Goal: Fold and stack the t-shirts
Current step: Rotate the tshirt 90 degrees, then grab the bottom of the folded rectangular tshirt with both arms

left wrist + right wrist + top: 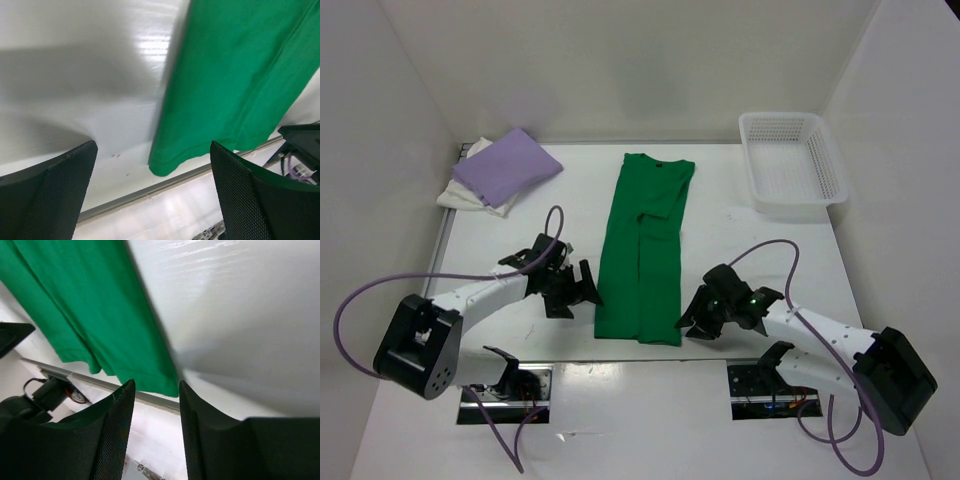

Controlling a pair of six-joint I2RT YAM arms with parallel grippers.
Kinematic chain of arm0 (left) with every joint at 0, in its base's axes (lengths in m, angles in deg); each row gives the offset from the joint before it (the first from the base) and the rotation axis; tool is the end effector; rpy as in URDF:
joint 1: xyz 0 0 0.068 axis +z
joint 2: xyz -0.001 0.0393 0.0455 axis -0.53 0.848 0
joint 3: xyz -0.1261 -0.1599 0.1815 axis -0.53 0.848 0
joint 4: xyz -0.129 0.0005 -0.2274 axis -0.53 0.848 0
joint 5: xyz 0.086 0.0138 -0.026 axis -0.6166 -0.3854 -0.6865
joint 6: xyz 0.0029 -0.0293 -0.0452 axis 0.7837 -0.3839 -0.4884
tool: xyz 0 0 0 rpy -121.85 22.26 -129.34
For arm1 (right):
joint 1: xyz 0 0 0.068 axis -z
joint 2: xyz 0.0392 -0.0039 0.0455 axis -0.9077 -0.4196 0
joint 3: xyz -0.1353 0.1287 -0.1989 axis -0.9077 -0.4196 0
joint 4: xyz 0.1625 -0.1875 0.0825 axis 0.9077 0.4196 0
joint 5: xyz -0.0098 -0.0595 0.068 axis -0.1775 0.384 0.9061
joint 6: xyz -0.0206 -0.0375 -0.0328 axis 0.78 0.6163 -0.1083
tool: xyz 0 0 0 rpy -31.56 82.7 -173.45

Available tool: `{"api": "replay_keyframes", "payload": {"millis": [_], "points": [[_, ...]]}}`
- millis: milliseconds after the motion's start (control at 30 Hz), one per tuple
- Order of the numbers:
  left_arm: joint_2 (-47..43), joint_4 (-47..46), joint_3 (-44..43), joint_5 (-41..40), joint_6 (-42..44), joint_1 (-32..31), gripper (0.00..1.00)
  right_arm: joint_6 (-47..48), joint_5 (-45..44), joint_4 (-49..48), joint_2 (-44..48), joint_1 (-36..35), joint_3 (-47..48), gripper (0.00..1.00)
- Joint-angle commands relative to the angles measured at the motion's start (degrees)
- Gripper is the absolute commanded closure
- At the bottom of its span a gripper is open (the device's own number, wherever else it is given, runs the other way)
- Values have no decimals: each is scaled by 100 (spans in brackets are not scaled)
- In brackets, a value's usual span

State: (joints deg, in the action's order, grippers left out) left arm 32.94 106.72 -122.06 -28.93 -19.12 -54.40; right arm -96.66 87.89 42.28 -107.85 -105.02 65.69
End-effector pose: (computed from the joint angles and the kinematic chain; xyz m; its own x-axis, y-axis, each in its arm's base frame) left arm 0.2085 -0.0984 0.1605 -0.9345 -0.3420 -0.0988 -0.2464 0.8218 -0.5137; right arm 0.1265 0.1158 0.1473 -0.9035 0.4285 -0.0096 0.3551 0.7610 0.5430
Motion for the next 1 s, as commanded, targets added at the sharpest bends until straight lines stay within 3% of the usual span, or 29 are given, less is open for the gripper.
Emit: {"api": "replay_keyframes", "payload": {"millis": [0,133,167,200,533,667,700,800,833,867,967], "points": [[-710,-216,338,37,-349,60,0,-344,10,-61,238,-33,-175,54],[-678,-217,454,239,-402,-116,29,-406,124,-219,291,-86,-299,55],[-546,-217,454,240,-403,-177,41,-407,124,-220,291,-86,-351,55],[-545,-113,454,240,-351,-291,45,-407,124,-289,195,-86,-352,55],[113,-85,218,187,-403,-1064,43,-345,19,-659,-676,-402,17,56],[272,-32,287,292,-350,-1180,50,-345,19,-607,-597,-402,17,59],[272,-85,287,292,-350,-1180,56,-345,19,-607,-527,-402,-44,59],[220,-137,340,292,-350,-1180,65,-407,19,-686,-527,-402,-149,72],[272,-138,340,231,-350,-1180,73,-407,19,-686,-588,-455,-150,76],[272,-138,340,231,-402,-1180,77,-407,19,-686,-588,-455,-150,86],[115,-138,271,117,-403,-1180,86,-407,19,-607,-719,-517,-36,96]]}}
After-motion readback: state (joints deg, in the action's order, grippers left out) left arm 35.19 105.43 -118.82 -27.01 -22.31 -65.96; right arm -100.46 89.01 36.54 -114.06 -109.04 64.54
